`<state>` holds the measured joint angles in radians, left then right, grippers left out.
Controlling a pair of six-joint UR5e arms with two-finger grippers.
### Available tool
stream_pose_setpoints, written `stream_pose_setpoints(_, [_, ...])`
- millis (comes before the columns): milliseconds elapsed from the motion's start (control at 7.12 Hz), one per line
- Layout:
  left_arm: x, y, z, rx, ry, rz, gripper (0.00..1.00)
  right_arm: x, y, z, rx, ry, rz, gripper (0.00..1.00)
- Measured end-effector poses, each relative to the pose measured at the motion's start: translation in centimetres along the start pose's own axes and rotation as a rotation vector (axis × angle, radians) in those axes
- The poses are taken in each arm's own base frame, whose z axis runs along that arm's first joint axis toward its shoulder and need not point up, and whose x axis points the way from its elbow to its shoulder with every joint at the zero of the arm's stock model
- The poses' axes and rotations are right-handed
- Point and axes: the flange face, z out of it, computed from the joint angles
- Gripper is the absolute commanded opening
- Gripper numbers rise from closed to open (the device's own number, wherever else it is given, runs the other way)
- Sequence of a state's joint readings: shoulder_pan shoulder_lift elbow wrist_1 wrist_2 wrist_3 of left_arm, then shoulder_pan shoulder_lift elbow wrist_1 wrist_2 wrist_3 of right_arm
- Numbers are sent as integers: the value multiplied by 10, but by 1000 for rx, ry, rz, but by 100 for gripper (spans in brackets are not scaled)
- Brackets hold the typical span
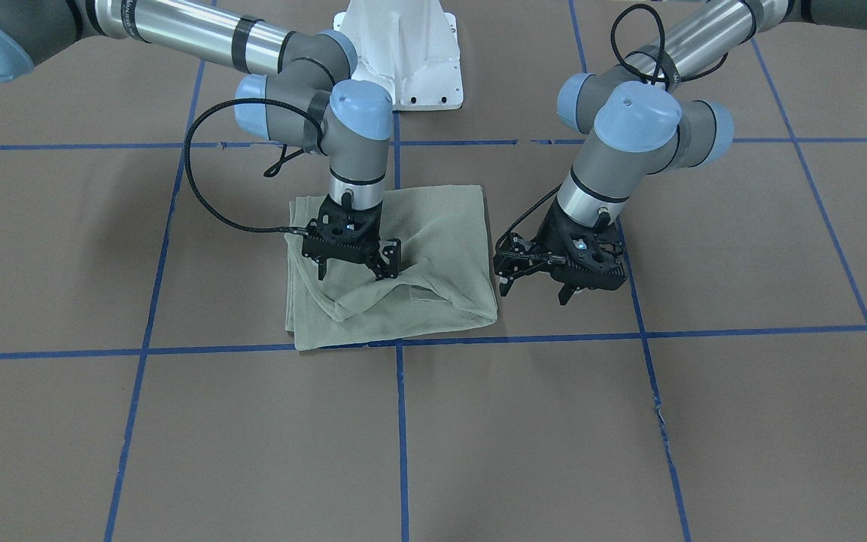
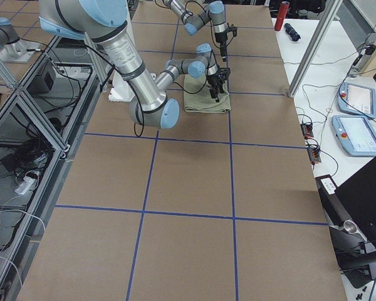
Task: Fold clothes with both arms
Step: 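Press and smooth the folded shirt top with the right gripper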
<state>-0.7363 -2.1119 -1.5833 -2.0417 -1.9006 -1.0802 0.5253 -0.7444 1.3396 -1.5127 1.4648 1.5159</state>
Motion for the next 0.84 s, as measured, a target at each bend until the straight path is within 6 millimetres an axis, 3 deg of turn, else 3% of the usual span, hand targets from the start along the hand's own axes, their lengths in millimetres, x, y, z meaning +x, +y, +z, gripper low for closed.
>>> stream_pose_setpoints(281, [1, 0, -2, 2, 4, -2, 100, 22, -59, 40, 68, 105, 48, 100])
stream_pose_setpoints(421, [2, 0, -3, 3, 6, -7, 100, 30, -81, 48, 90, 128, 54, 100])
stream_pose_setpoints(561, [3, 0, -4, 4, 9, -14, 100, 27, -91, 39, 82, 106, 52, 100])
stream_pose_setpoints(702, [3, 0, -5, 5, 10, -19, 100, 14, -90, 19, 50, 45, 48, 99])
stream_pose_setpoints(842, [3, 0, -5, 5, 10, -21, 100, 0, -77, 1, 15, -17, 43, 91])
